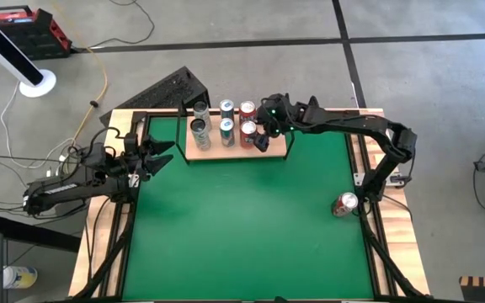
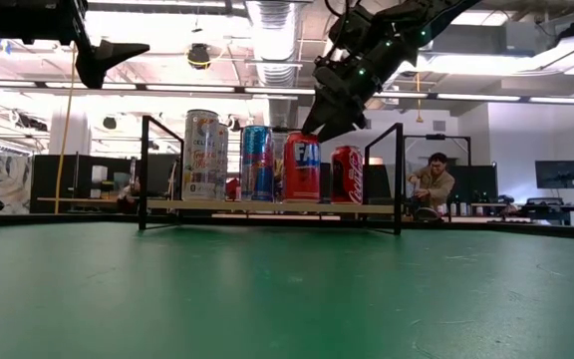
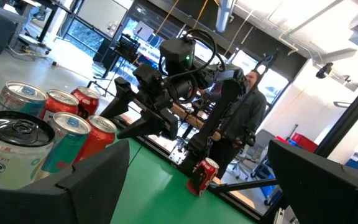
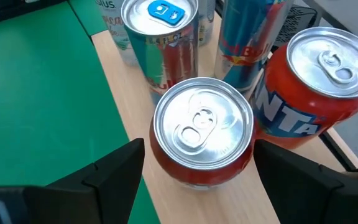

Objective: Place canned beverage on shelf
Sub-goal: Put the orange soda can on the shelf aligned with the other orange soda can, then put the red soda can on the shelf aligned with the other red soda can

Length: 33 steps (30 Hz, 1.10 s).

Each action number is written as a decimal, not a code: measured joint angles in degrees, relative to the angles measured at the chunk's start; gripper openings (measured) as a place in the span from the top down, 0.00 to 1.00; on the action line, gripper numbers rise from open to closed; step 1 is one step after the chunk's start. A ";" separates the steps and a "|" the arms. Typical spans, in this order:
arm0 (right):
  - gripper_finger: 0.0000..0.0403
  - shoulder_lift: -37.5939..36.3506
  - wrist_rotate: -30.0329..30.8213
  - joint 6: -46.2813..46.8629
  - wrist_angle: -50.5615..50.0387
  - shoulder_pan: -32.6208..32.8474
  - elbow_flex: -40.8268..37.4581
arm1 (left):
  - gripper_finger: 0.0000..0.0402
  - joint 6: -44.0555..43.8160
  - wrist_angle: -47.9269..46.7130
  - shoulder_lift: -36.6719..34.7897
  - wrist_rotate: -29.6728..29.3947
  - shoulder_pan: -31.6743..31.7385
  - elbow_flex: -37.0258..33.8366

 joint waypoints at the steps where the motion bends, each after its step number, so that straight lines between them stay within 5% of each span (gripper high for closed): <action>1: 0.19 0.00 0.00 0.00 0.04 -0.08 0.00 | 0.09 0.00 0.00 0.00 0.00 0.00 0.00; 25: 0.19 -2.31 0.81 1.44 -0.36 -2.54 2.35 | 0.09 -0.39 -1.17 0.02 0.98 0.00 0.00; 33: 0.19 -6.28 -0.77 -0.29 -27.67 -0.87 15.08 | 0.09 -0.42 -4.07 0.02 7.02 0.00 0.00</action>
